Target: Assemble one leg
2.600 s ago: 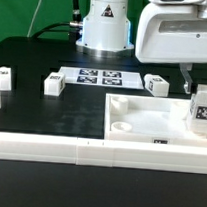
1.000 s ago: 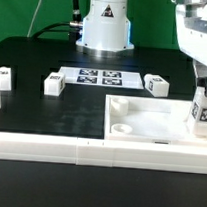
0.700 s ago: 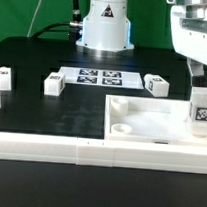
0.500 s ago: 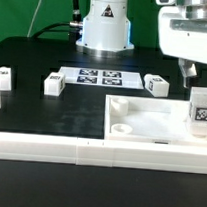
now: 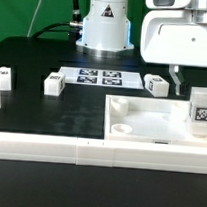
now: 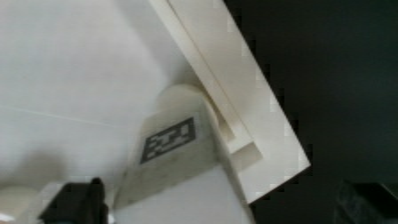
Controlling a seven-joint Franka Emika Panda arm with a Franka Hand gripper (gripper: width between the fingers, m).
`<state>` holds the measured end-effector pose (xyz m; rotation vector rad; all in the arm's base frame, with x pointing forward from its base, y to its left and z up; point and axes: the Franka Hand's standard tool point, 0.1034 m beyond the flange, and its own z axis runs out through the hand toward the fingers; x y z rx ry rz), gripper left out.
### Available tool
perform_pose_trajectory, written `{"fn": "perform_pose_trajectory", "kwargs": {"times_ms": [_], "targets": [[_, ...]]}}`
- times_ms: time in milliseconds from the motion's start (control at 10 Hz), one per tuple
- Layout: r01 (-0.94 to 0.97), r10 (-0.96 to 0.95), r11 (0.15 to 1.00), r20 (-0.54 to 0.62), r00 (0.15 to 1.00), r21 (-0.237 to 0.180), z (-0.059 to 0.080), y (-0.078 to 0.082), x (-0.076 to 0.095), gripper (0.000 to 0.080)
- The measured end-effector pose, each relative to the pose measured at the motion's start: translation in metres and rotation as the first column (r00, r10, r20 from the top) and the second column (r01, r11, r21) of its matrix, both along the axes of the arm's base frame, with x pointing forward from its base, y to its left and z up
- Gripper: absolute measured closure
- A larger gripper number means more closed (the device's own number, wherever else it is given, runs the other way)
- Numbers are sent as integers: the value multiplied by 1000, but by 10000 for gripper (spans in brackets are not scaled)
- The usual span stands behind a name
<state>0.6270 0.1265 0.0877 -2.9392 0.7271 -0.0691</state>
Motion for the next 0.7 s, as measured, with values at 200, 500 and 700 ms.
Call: {"fn": "perform_pose_trajectory", "kwargs": {"times_ms": [200, 500, 700], "targets": [[-227, 227, 973, -12, 974, -52, -4, 2, -1, 150], [-380, 380, 923, -8, 925, -61, -4, -2, -1, 150], [-380, 380, 923, -8, 925, -61, -4, -2, -1, 385]]}}
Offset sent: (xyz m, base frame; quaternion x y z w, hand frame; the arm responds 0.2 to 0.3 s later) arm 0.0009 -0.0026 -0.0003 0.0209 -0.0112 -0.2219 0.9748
